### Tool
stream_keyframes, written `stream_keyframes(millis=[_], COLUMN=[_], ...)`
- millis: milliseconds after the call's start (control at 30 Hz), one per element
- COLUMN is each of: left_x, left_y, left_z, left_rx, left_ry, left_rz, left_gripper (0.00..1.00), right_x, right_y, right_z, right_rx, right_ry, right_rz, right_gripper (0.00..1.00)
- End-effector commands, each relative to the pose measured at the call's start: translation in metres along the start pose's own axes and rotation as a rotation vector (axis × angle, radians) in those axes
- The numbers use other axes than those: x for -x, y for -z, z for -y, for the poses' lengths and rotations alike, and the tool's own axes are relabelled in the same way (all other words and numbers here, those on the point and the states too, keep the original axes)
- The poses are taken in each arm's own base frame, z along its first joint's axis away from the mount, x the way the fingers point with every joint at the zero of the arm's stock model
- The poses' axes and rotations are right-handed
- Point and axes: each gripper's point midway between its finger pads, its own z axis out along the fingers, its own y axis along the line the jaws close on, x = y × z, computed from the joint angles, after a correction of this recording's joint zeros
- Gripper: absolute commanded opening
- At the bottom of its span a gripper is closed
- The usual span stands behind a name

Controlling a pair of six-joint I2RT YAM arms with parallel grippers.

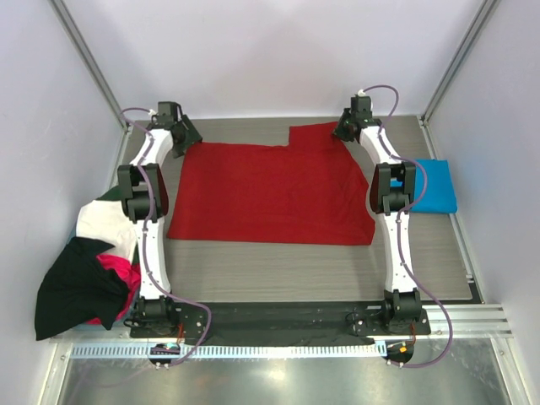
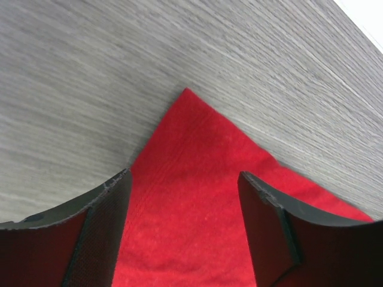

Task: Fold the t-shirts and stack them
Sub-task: Fold the tshirt

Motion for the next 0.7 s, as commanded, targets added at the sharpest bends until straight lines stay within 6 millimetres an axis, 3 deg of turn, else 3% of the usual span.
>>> stream_keyframes(millis=[0, 33, 133, 367, 533, 667], left_x=[0.008, 0.009, 0.012, 0.026, 0.021, 0.018], left_y=[-0.002, -0.003, -0.01, -0.015, -0.025, -0.03], left_z=[0.002, 0.003, 0.002, -0.005, -0.009, -0.006], left_rx=[-0.013, -0.012, -0.006, 0.039, 0.049, 0.035], left_ry=[-0.023, -0.023, -0.021, -0.05, -0.076, -0.083], left_rz=[-0.001, 0.001, 0.004, 0.056, 0.038, 0.017], left_gripper=[0.72, 0.71, 0.68, 0.66, 0.64, 0.54], right_x=[0.004, 0.004, 0.008, 0.011, 0.012, 0.011], right_y=[0.001, 0.001, 0.003, 0.009, 0.01, 0.013], right_z=[-0.001, -0.001, -0.003, -0.011, -0.014, -0.019], right_rx=[-0.019, -0.019, -0.013, 0.013, 0.031, 0.044], right_ry=[0.022, 0.023, 0.028, 0.036, 0.037, 0.046], right_rz=[0.01, 0.01, 0.017, 0.017, 0.017, 0.015], right_gripper=[0.19, 0.12, 0.03, 0.02, 0.01, 0.01])
